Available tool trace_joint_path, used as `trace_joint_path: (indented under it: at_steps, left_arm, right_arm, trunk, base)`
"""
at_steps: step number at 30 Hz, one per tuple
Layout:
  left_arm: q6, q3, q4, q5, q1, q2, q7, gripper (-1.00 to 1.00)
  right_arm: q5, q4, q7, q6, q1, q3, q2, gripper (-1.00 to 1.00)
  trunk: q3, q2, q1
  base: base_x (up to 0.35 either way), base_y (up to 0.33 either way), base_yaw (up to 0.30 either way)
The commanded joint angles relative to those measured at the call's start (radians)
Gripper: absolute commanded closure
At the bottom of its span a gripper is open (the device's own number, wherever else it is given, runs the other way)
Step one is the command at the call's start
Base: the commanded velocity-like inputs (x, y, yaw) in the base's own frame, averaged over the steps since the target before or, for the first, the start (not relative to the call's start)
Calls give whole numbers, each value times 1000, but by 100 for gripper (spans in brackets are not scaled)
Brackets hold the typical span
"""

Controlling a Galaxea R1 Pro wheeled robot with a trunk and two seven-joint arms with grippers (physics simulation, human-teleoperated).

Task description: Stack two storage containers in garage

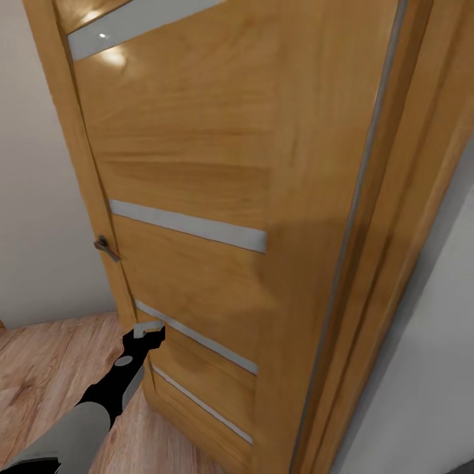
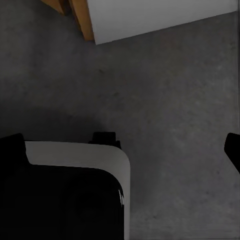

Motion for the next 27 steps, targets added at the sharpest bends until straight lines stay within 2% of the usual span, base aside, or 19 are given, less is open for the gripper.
trace_joint_path:
  at_steps: [1,14,27]
  left_arm:
    - [-3,-1,0,1,-1,0,0,-100]
    - [-3,-1,1,2,-1,0,0,-100]
    - [-4,-1,1,1,-1,1,0,-100]
  right_arm:
    - [0,1,0,-3,-1,1,0,-100]
    - [0,1,0,-3,-1,0,0,-100]
    - [0,1,0,-3,-1,0,0,-100]
  trunk:
    - [-1,-1,0]
    - [4,-1,0]
    - [5,-1,0]
  base:
    - [0,0,-236]
    - [0,0,-244]
    - [0,49,-36]
